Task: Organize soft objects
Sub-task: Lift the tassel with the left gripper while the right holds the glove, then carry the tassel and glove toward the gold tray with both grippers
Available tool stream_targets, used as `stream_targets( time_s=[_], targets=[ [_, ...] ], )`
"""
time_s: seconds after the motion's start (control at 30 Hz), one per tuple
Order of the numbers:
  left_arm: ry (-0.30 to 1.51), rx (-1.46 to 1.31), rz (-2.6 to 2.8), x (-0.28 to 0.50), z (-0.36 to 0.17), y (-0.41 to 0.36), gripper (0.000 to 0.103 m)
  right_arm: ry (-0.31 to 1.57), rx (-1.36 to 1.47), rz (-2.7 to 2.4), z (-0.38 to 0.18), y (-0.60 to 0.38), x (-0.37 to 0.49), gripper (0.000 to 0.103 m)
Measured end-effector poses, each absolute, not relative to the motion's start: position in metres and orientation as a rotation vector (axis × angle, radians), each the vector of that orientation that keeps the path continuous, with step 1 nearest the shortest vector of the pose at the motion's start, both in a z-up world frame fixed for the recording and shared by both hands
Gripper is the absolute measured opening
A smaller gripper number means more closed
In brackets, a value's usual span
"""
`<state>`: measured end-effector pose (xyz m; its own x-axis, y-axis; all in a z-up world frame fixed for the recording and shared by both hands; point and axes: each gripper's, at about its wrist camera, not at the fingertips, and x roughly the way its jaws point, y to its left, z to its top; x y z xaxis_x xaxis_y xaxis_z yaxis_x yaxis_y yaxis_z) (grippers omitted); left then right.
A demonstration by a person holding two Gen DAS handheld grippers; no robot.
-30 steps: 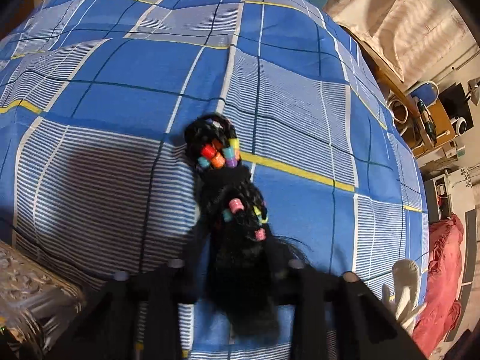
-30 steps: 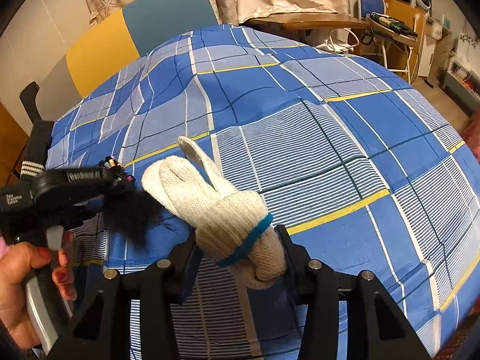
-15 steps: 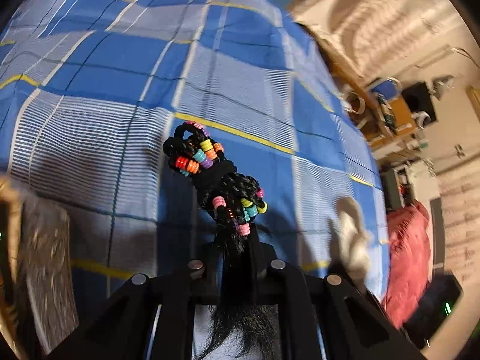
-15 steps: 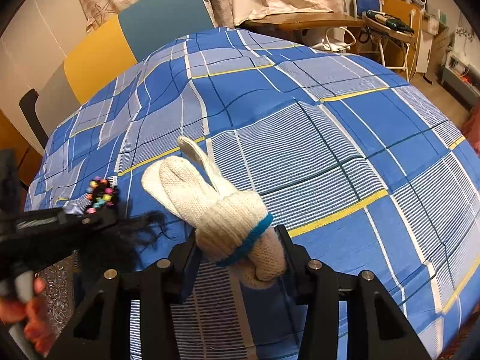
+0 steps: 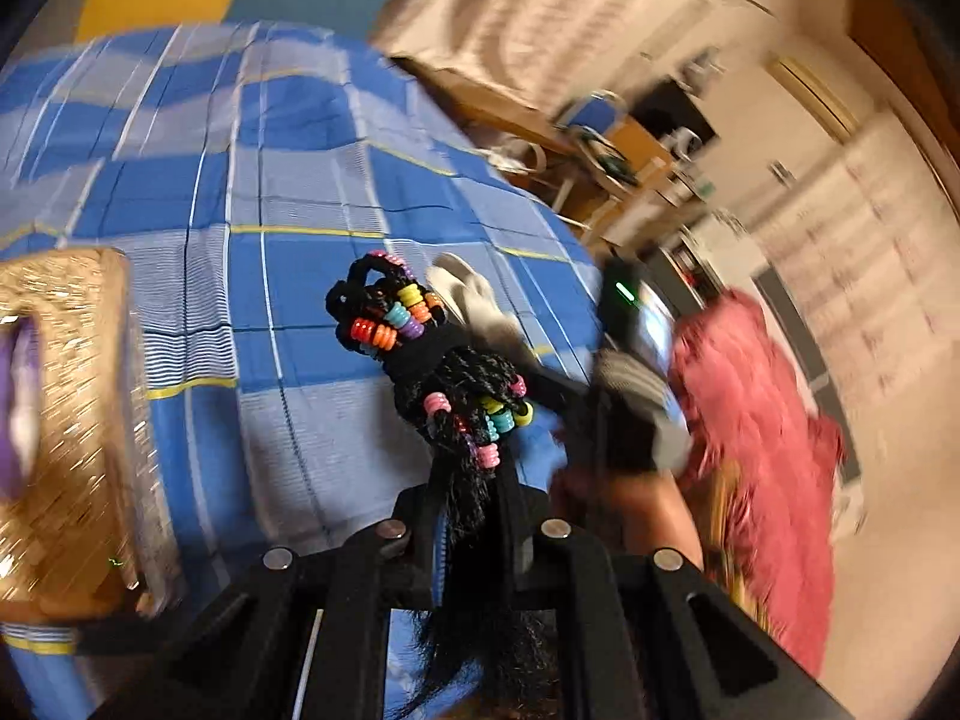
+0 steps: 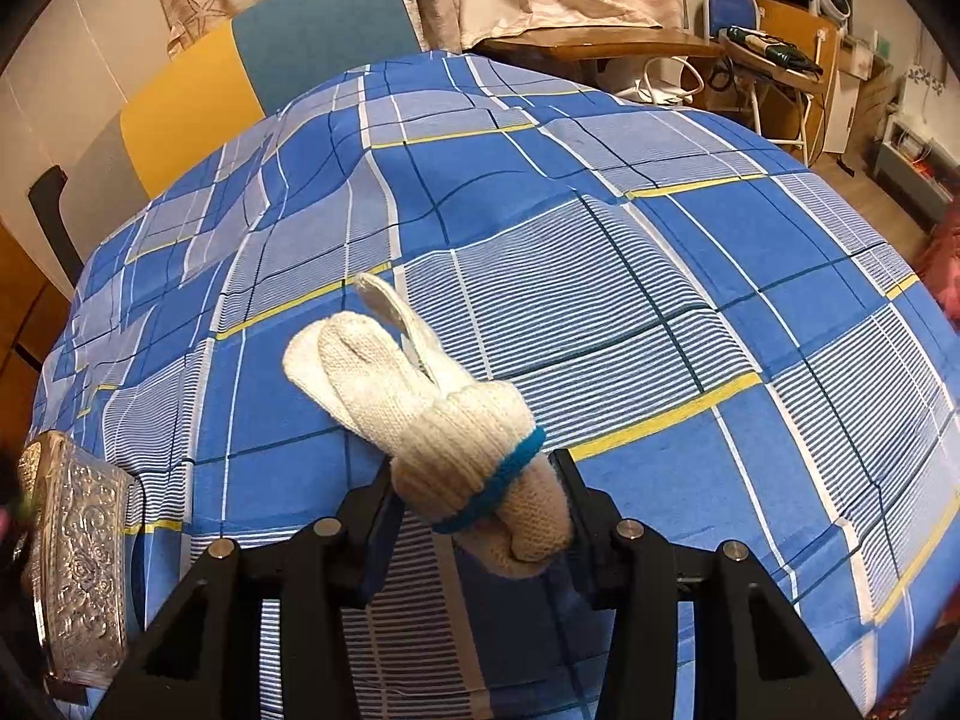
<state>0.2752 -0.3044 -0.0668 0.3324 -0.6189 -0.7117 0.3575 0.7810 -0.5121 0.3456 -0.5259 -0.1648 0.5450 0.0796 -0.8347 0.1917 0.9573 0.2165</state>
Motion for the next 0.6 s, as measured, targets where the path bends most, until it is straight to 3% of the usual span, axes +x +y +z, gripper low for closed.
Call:
stream_targets(
  time_s=[0.27,0.6],
  targets=[
    [0.949,-0.17,-0.74,0.195,-0.031,-0.244,0.011,1.012,0.326,-0.074,-0.169,-0.53,0.343,0.048],
    [0.853,-0.178,-0.585,0.168,-0.004,-0.11,0.011,0.96,0.332,-0.075,-0.156,-0.533,0.34,0.047]
  ],
)
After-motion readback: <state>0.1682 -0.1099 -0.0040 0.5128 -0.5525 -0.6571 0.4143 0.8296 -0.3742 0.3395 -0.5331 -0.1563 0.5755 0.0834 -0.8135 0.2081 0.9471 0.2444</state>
